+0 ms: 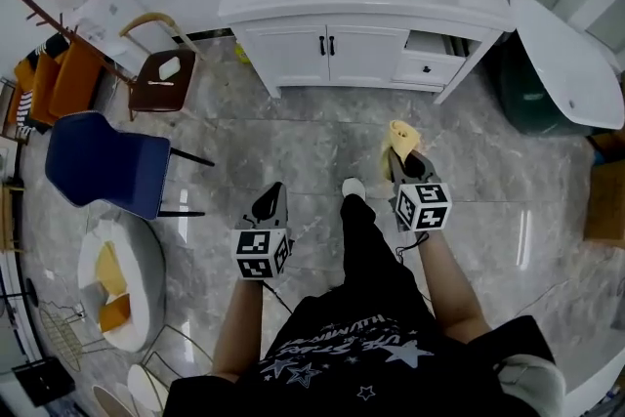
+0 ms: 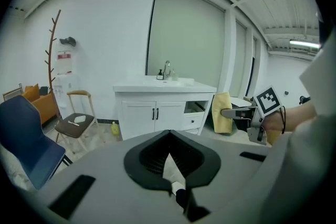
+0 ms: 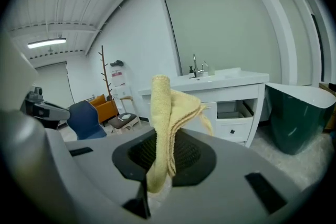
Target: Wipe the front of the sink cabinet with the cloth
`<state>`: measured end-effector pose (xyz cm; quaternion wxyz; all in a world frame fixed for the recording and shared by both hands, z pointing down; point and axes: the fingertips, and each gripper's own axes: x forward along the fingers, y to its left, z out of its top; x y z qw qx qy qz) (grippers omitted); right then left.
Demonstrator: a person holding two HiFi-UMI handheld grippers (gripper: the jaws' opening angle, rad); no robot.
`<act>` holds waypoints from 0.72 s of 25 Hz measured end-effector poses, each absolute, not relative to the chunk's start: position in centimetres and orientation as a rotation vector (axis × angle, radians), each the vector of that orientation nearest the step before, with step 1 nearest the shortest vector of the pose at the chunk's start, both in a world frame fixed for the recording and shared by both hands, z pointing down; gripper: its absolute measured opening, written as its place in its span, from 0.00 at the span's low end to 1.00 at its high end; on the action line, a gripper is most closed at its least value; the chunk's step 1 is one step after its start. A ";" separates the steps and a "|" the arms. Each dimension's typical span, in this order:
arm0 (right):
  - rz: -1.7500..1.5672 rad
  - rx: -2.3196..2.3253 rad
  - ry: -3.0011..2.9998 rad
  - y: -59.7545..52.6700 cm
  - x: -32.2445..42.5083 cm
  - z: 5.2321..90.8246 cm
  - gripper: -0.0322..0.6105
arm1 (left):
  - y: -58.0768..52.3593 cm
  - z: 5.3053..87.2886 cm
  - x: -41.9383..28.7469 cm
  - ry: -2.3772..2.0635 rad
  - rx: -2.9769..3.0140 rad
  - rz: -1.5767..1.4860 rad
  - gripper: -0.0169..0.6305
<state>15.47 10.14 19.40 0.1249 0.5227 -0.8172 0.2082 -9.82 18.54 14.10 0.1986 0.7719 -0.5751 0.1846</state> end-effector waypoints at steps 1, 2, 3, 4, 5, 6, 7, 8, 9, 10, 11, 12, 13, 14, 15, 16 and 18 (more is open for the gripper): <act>0.619 1.509 -2.376 7.8 15.5 20.1 0.15 | 16.5 14.8 -9.6 -1.605 2.137 0.527 0.05; 0.632 1.492 -2.370 5.6 15.7 20.9 0.15 | 14.5 15.6 -9.4 -1.603 2.114 0.538 0.05; 0.647 1.473 -2.359 3.4 15.8 21.7 0.15 | 12.5 16.2 -9.2 -1.602 2.092 0.548 0.05; 0.662 1.457 -2.347 1.3 16.0 22.5 0.15 | 10.5 16.8 -9.0 -1.603 2.069 0.555 0.05; 0.676 1.444 -2.334 -0.7 16.2 23.2 0.15 | 8.4 17.2 -8.8 -1.606 2.046 0.558 0.05; 0.687 1.433 -2.326 -2.8 16.5 23.6 0.15 | 6.3 17.4 -8.7 -1.609 2.028 0.557 0.05; 0.695 1.423 -2.321 -4.8 16.6 24.0 0.15 | 4.3 17.5 -8.4 -1.612 2.018 0.555 0.05; 0.700 1.412 -2.320 -6.8 16.7 24.3 0.15 | 2.2 17.5 -8.2 -1.616 2.015 0.557 0.05; 0.703 1.401 -2.319 -8.6 16.8 24.6 0.15 | 0.3 17.5 -8.0 -1.622 2.017 0.560 0.05; 0.702 1.388 -2.319 -10.4 16.7 25.0 0.15 | -1.6 17.5 -7.9 -1.630 2.020 0.561 0.05; 0.696 1.374 -2.321 -12.0 16.5 25.4 0.15 | -3.3 17.5 -7.8 -1.640 2.020 0.558 0.05; 0.687 1.359 -2.324 -13.5 16.2 25.9 0.15 | -4.9 17.7 -7.8 -1.650 2.017 0.549 0.05; 0.676 1.345 -2.328 -14.9 15.8 26.3 0.15 | -6.3 17.8 -7.9 -1.660 2.011 0.537 0.05; 0.667 1.333 -2.333 -16.1 15.3 26.7 0.15 | -7.5 18.1 -8.0 -1.668 2.004 0.525 0.05; 0.661 1.324 -2.338 -17.2 14.8 27.1 0.15 | -8.5 18.3 -8.2 -1.674 1.998 0.518 0.05; 0.660 1.318 -2.343 -18.1 14.1 27.4 0.15 | -9.4 18.6 -8.4 -1.679 1.993 0.514 0.05; 0.661 1.310 -2.351 -19.4 12.9 28.2 0.15 | -10.7 19.2 -8.8 -1.684 1.984 0.508 0.05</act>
